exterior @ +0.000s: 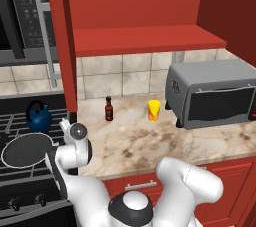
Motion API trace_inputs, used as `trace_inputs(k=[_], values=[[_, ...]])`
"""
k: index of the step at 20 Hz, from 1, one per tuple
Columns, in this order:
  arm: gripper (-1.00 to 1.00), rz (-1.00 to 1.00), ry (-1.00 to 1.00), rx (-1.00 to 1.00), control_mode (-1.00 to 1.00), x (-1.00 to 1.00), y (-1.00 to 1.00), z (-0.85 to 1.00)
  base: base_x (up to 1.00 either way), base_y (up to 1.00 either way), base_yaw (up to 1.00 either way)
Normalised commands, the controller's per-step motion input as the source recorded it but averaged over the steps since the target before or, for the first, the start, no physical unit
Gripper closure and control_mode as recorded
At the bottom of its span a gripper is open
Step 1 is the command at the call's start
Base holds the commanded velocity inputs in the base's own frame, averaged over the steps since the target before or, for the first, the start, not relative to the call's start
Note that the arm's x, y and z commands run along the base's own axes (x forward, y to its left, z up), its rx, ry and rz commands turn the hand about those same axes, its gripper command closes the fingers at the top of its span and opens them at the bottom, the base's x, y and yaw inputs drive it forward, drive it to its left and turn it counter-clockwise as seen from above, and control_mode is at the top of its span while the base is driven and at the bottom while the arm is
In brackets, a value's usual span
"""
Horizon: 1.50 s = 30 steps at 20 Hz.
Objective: Pick the pan from the cabinet and place it on the stove. Then turn on the stove burner for the pan.
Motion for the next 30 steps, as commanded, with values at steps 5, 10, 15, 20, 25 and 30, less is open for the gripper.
trace_inputs(k=[5,10,15,20,25,30], values=[[-1.00,0.00,0.00,0.07,-1.00,-0.27,-0.12,0.00,0.00,0.00,0.00],[-1.00,0.00,-0.01,0.07,-1.00,-0.40,-0.25,0.00,0.00,0.00,0.00],[-1.00,0.00,-0.08,0.06,-1.00,-0.41,-0.31,0.10,0.00,0.00,0.00],[-1.00,0.00,-0.12,0.03,-1.00,-0.40,-0.29,0.31,0.00,0.00,0.00],[-1.00,0.00,-0.13,0.01,-1.00,-0.50,-0.12,0.42,0.00,0.00,0.00],[-1.00,-0.02,-0.06,0.00,-1.00,-0.69,0.08,0.57,0.00,0.00,0.00]])
